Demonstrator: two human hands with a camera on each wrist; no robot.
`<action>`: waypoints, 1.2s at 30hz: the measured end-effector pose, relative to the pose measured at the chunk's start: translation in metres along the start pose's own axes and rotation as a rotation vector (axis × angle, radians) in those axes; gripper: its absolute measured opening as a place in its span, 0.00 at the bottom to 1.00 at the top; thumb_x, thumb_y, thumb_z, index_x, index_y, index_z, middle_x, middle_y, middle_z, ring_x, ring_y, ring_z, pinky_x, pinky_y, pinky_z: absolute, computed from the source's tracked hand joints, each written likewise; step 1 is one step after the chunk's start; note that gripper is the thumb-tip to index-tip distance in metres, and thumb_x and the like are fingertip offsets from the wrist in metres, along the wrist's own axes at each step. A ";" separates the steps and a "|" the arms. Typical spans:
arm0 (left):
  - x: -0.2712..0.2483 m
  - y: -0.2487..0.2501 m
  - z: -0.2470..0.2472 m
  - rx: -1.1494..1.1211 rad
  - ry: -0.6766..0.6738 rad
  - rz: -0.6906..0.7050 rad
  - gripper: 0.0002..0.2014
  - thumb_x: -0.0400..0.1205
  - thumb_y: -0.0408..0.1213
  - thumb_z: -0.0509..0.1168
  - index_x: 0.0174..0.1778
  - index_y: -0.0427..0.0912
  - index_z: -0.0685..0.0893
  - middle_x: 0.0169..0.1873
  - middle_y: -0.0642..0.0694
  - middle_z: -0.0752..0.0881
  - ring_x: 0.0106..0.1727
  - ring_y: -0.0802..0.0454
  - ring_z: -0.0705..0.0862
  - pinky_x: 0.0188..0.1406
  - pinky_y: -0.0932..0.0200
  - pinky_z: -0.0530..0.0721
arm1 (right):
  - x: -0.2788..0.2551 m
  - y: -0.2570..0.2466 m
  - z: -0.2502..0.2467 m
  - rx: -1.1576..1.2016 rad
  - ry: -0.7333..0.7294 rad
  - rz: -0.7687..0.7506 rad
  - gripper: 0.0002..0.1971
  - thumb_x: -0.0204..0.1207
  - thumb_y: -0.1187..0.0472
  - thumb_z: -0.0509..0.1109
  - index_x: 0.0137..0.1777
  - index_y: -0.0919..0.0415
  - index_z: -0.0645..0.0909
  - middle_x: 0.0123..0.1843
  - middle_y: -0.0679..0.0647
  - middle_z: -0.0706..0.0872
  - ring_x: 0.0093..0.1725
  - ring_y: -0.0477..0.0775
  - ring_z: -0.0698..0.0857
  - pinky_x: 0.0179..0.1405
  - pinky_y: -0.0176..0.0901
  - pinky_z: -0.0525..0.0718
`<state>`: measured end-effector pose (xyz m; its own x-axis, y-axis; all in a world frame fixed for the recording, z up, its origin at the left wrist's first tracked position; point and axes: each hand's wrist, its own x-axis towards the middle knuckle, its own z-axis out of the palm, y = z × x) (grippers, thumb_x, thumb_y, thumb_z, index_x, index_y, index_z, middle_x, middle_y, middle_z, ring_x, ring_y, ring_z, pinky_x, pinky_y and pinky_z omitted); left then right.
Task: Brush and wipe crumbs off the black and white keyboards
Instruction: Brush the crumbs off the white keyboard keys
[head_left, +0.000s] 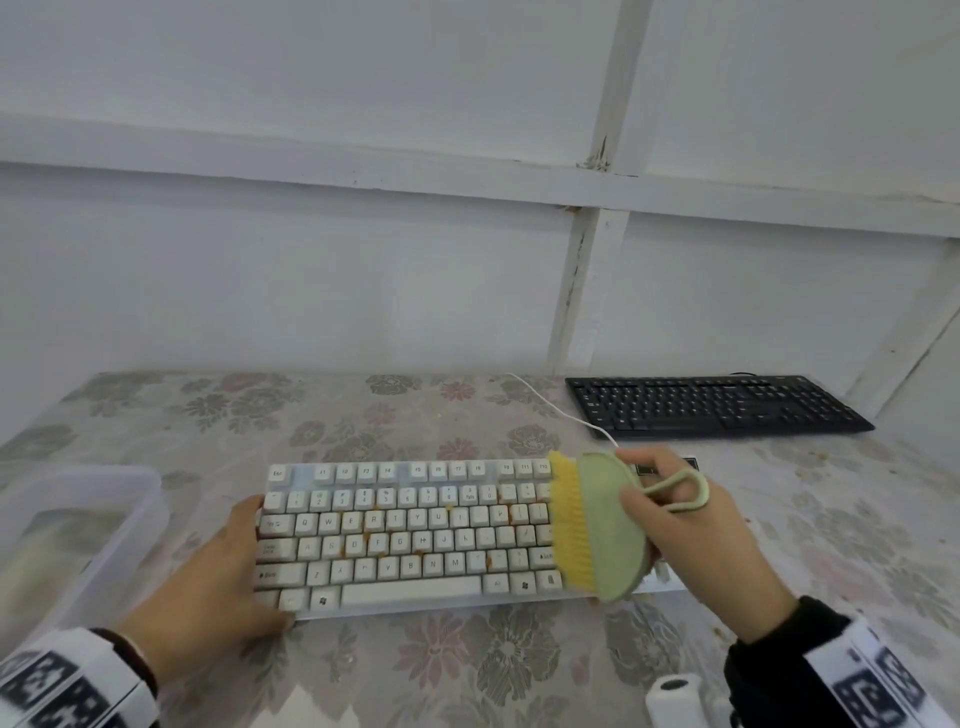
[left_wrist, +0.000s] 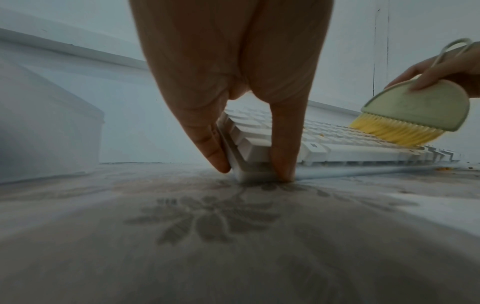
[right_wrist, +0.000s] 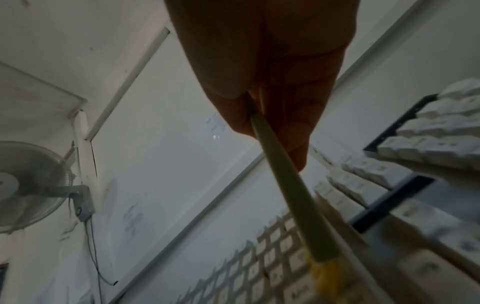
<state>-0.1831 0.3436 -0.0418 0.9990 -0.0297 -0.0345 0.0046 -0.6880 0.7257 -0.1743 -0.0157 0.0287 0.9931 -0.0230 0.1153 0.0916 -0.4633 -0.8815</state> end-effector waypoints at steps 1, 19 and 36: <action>0.000 0.000 0.000 -0.008 0.000 0.001 0.44 0.60 0.33 0.80 0.64 0.55 0.60 0.56 0.62 0.78 0.54 0.65 0.80 0.44 0.72 0.78 | -0.004 0.002 0.000 -0.001 -0.031 0.020 0.13 0.78 0.70 0.65 0.50 0.50 0.84 0.37 0.60 0.87 0.25 0.46 0.81 0.20 0.40 0.82; 0.003 -0.005 0.001 0.012 -0.004 0.002 0.44 0.60 0.34 0.80 0.64 0.56 0.59 0.58 0.60 0.78 0.56 0.62 0.80 0.50 0.68 0.78 | 0.000 0.010 -0.006 0.046 -0.072 0.019 0.16 0.78 0.69 0.65 0.48 0.44 0.84 0.40 0.60 0.89 0.38 0.66 0.87 0.25 0.51 0.86; 0.002 -0.008 0.000 0.037 -0.005 -0.013 0.46 0.58 0.40 0.80 0.67 0.55 0.59 0.60 0.56 0.79 0.58 0.59 0.81 0.59 0.56 0.82 | 0.021 -0.008 -0.002 0.085 0.000 -0.046 0.16 0.79 0.69 0.65 0.54 0.45 0.82 0.41 0.50 0.89 0.37 0.51 0.88 0.29 0.50 0.88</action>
<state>-0.1809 0.3494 -0.0475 0.9986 -0.0245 -0.0472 0.0155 -0.7145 0.6995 -0.1542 -0.0140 0.0389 0.9876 -0.0032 0.1568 0.1434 -0.3870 -0.9109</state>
